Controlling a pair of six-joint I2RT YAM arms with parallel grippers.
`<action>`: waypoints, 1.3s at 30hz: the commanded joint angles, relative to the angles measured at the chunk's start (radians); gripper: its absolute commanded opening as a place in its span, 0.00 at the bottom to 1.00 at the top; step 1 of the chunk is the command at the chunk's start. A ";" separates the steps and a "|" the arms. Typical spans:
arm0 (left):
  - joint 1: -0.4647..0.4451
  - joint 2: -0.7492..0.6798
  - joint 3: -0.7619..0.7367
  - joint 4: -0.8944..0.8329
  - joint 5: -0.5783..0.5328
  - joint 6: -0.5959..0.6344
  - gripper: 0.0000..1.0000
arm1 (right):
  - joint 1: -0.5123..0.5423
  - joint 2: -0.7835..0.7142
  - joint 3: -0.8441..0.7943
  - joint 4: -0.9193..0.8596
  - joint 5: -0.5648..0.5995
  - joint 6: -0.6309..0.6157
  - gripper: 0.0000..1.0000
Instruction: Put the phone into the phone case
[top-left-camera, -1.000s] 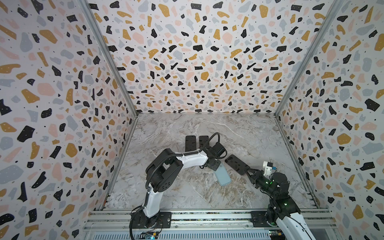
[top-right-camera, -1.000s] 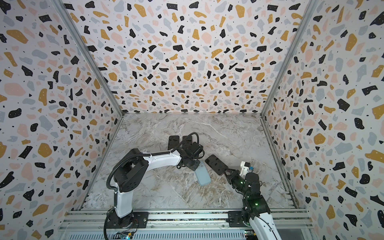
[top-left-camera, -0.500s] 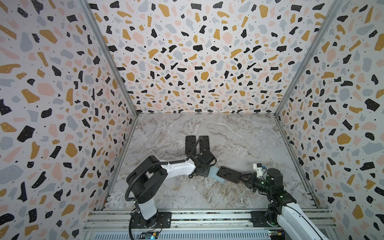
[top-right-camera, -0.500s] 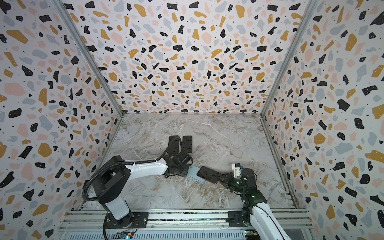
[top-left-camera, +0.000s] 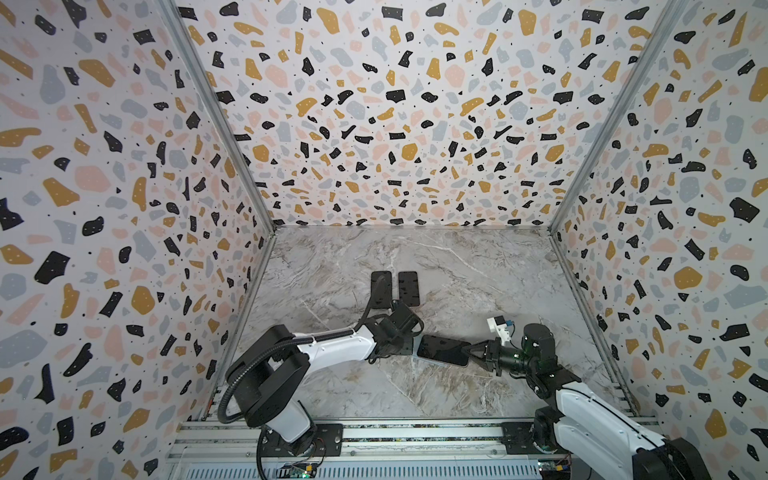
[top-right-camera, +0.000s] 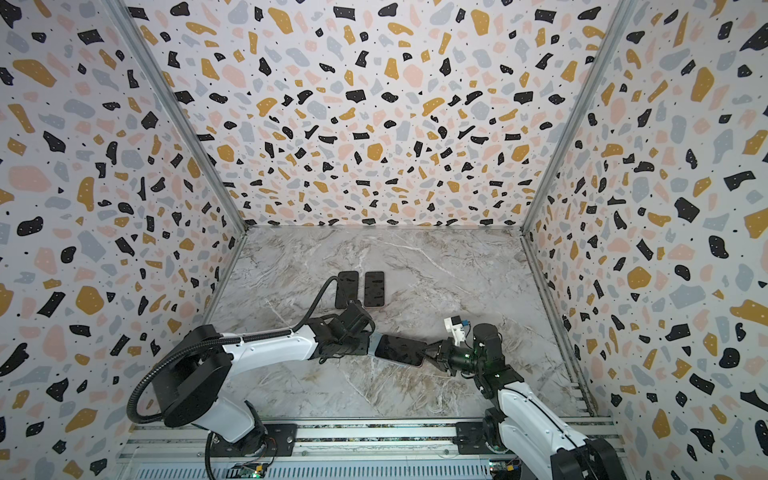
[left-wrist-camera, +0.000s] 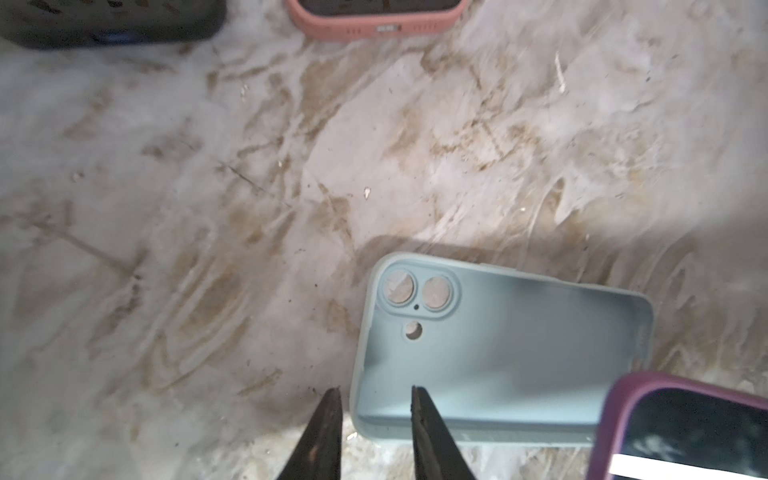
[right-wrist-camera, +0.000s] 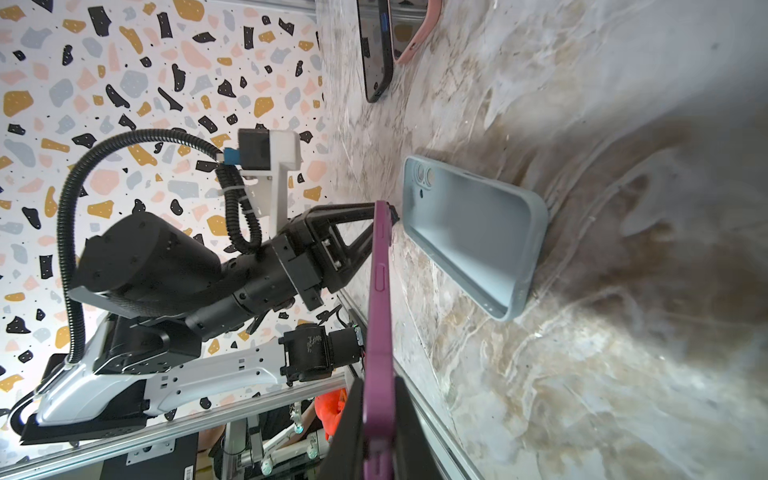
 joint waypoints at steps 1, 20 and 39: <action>0.042 -0.042 -0.018 0.053 0.041 0.004 0.30 | 0.008 0.035 0.067 0.117 -0.034 -0.043 0.00; 0.146 -0.014 -0.076 0.220 0.285 -0.009 0.44 | 0.009 0.312 0.101 0.316 -0.068 -0.055 0.00; 0.200 -0.004 -0.122 0.275 0.334 -0.034 0.52 | 0.045 0.448 0.092 0.437 -0.065 -0.031 0.00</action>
